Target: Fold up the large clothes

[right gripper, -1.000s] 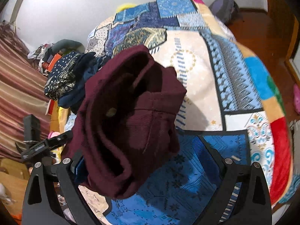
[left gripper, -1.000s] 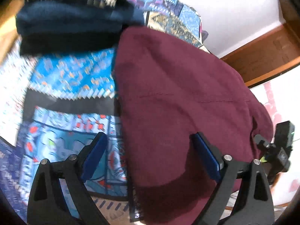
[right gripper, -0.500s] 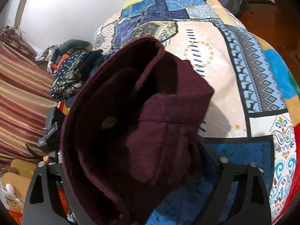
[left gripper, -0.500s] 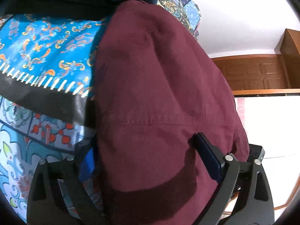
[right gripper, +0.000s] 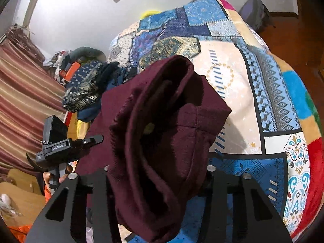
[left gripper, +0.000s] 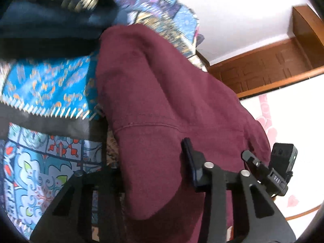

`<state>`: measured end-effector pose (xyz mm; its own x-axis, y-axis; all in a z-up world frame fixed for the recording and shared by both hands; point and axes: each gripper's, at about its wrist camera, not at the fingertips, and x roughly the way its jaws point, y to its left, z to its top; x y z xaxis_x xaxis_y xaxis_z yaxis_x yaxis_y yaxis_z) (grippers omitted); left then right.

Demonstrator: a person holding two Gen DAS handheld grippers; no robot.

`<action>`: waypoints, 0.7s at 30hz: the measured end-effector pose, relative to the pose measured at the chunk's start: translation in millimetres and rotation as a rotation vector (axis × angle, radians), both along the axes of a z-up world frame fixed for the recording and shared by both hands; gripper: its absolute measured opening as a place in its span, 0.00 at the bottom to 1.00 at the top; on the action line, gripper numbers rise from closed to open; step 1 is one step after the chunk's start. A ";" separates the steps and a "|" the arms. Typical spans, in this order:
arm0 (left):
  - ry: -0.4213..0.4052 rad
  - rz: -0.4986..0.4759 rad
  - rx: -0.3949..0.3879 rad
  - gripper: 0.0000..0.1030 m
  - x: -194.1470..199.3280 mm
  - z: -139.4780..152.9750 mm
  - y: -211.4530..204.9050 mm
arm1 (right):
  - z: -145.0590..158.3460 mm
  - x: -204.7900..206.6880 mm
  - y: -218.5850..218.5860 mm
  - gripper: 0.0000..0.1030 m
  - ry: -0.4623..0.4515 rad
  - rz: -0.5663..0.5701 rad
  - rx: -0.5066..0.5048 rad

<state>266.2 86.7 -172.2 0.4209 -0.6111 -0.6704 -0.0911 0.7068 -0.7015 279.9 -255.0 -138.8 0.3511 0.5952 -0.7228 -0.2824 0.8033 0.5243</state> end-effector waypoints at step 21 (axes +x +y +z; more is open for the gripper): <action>-0.475 0.126 0.151 0.34 -4.1 207.3 106.4 | 120.2 39.7 96.8 0.37 -0.296 0.122 0.146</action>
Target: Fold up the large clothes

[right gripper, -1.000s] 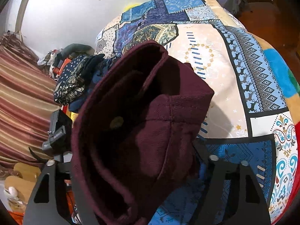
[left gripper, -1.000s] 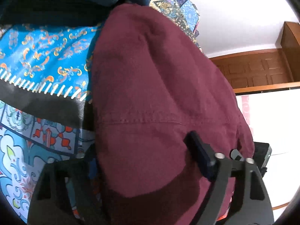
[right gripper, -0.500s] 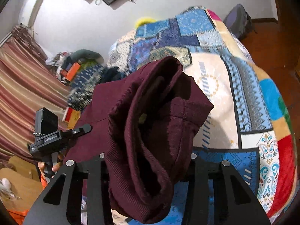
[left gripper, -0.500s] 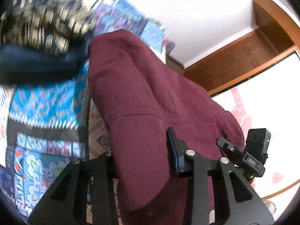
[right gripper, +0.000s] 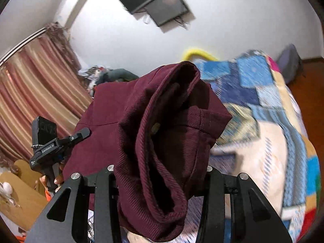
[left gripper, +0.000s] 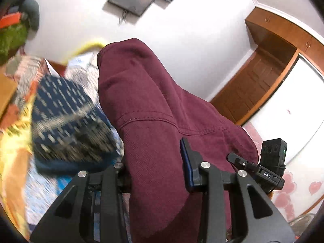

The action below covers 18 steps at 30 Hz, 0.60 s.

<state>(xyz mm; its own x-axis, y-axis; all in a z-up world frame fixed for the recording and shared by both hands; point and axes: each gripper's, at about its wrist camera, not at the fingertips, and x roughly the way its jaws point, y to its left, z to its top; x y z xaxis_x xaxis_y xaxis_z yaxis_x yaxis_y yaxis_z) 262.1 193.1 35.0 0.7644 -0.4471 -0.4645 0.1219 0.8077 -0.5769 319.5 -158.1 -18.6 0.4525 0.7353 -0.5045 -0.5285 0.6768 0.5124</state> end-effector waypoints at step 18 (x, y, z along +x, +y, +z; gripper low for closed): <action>0.136 0.131 0.076 0.34 121.3 -70.8 171.1 | -97.0 123.1 147.1 0.37 0.102 0.099 0.033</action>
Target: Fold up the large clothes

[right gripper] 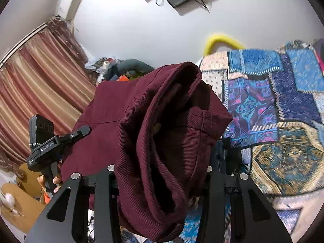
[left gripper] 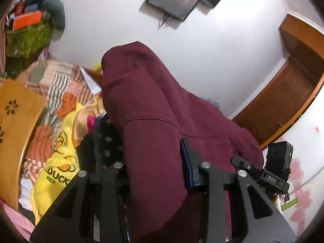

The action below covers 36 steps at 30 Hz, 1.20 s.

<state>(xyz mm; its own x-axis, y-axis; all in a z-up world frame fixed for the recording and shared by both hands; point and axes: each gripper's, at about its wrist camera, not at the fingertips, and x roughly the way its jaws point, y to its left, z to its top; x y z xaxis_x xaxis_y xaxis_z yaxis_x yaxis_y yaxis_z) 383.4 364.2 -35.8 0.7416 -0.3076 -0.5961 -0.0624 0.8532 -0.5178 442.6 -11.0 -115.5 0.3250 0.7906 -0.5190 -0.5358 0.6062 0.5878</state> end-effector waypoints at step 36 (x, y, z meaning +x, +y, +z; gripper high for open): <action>-0.174 0.126 0.401 0.61 -200.0 105.4 -141.2 | 149.3 -193.6 -77.7 0.66 -0.463 -0.085 -0.170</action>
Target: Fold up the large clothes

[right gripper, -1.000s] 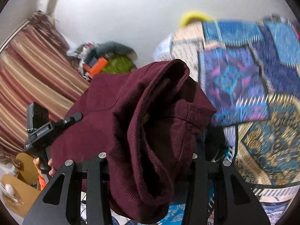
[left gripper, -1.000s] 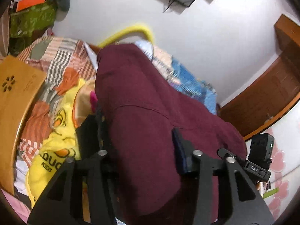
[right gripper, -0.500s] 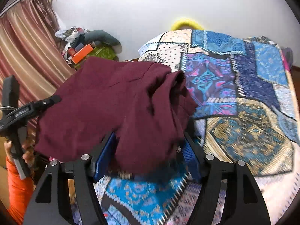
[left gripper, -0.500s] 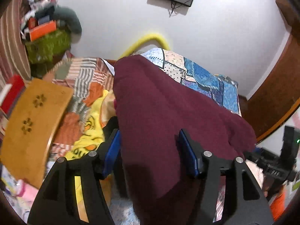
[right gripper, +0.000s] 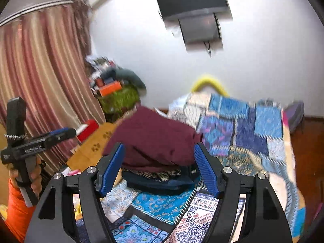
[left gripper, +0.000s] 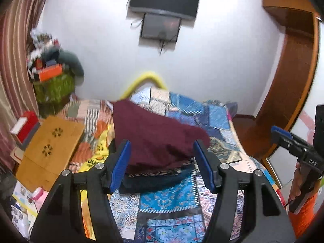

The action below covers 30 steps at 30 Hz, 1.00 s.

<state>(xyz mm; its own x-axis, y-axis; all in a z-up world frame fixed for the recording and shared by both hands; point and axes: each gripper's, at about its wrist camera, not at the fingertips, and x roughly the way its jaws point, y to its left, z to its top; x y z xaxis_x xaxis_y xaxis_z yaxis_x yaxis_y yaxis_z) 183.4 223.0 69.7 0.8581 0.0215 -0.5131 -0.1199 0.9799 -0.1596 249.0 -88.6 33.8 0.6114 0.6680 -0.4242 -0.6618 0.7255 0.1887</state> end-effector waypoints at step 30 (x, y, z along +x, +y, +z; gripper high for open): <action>-0.417 0.216 0.223 0.96 -178.3 2.9 -132.7 | 17.2 -140.8 -36.9 1.00 -0.370 -0.196 0.097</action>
